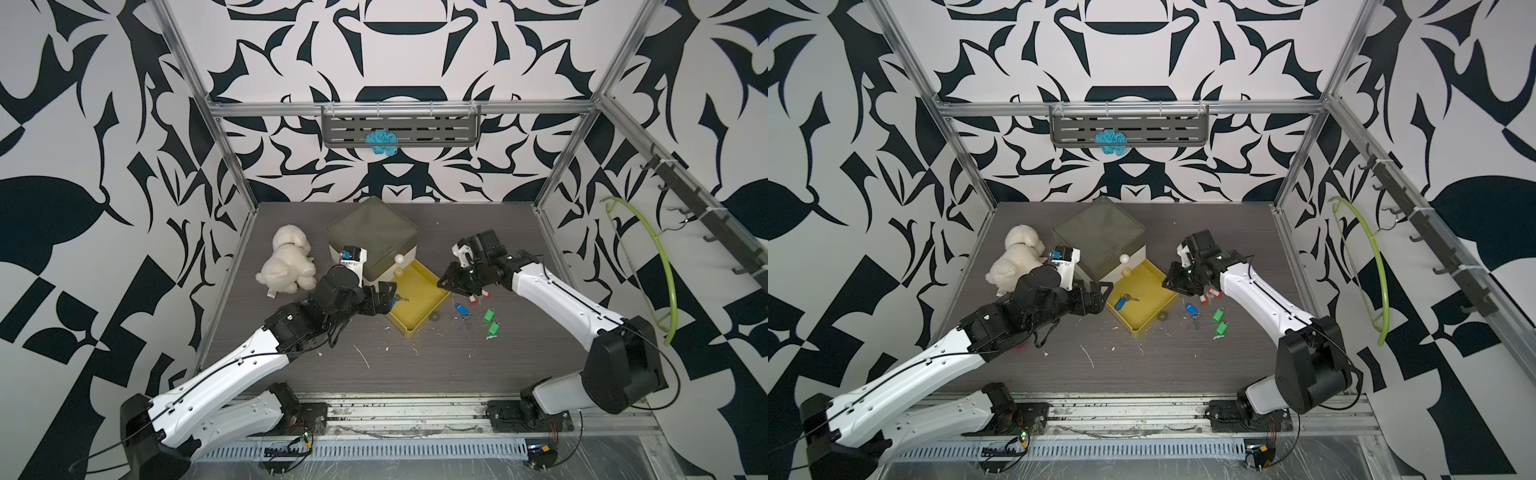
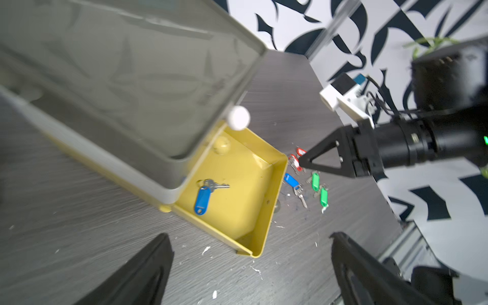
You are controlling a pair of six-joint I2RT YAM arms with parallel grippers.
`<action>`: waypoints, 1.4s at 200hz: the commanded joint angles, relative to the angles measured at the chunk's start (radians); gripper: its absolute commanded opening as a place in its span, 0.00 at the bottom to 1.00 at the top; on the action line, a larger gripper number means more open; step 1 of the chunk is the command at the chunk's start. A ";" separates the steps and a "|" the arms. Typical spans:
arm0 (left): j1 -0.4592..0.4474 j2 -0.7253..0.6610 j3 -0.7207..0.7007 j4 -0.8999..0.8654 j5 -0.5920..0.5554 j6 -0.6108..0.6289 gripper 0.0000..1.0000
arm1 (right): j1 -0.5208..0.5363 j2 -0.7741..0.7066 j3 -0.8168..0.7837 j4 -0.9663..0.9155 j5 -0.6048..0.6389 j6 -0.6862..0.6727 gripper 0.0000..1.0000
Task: Take the keys out of the drawer
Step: Place the key at the center of the board, then adjust the key in the drawer.
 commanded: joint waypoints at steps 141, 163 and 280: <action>0.046 -0.111 -0.009 -0.130 0.009 0.011 0.99 | 0.150 0.425 0.136 0.233 -0.018 0.174 0.00; 0.046 -0.113 -0.008 -0.138 0.006 0.018 0.99 | 0.154 0.444 0.130 0.272 -0.007 0.205 0.00; 0.081 -0.154 -0.029 -0.161 0.012 0.051 0.99 | 0.162 0.500 0.188 0.123 0.120 0.189 0.00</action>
